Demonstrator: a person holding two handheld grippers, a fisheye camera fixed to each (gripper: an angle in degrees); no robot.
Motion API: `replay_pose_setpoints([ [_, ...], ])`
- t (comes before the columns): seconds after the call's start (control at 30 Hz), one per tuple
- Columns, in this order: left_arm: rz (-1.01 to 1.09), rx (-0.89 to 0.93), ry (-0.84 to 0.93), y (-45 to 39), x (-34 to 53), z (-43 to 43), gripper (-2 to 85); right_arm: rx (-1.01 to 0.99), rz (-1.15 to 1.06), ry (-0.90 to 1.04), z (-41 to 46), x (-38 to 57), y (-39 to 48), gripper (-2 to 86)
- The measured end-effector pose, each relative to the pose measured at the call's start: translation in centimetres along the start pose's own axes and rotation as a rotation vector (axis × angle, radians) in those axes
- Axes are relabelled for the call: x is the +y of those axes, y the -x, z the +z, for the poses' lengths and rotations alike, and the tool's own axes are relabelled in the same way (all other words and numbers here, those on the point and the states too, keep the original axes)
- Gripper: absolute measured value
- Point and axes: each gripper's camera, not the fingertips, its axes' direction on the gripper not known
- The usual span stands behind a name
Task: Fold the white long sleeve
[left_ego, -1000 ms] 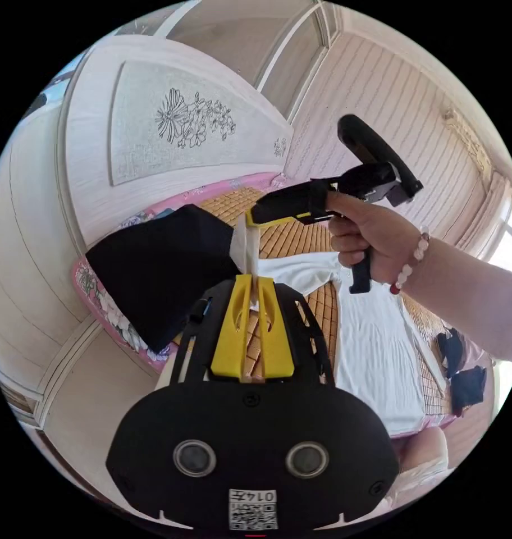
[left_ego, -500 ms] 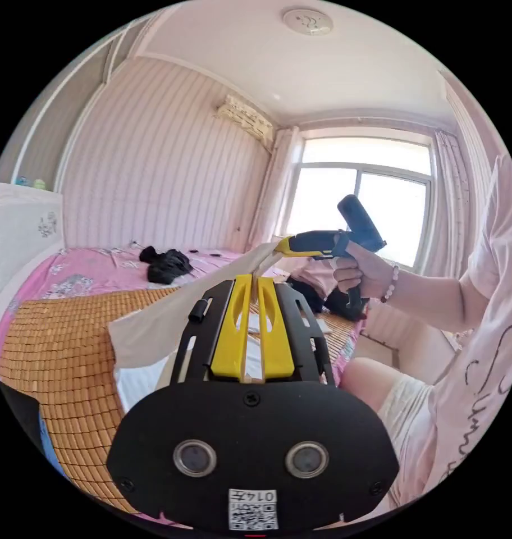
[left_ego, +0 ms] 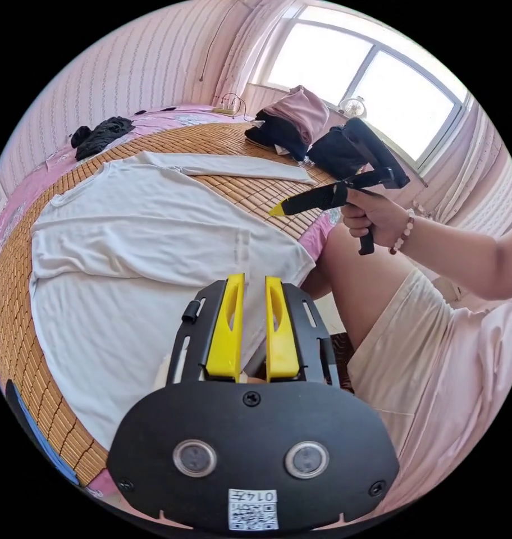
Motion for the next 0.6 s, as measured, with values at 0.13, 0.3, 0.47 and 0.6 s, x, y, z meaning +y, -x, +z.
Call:
replay_pose_setpoints([
  [0.13,0.011,-0.072,0.06,-0.5,-1.7,4.6,7.3,0.061,-0.091,0.057,2.2,-2.0,2.3,7.4],
  [0.3,0.018,-0.097,0.14,-0.4,-3.3,8.8,6.6,0.14,-0.124,0.039,0.1,-2.9,3.2,0.8],
  [0.47,0.052,-0.139,0.189,-0.6,-4.8,11.3,0.2,0.105,-0.174,-0.027,-4.9,-3.4,3.7,-0.4],
  [0.6,0.098,-0.146,0.119,-1.4,-5.4,11.1,-0.8,0.138,-0.201,-0.016,-6.6,-4.5,3.8,-0.5],
])
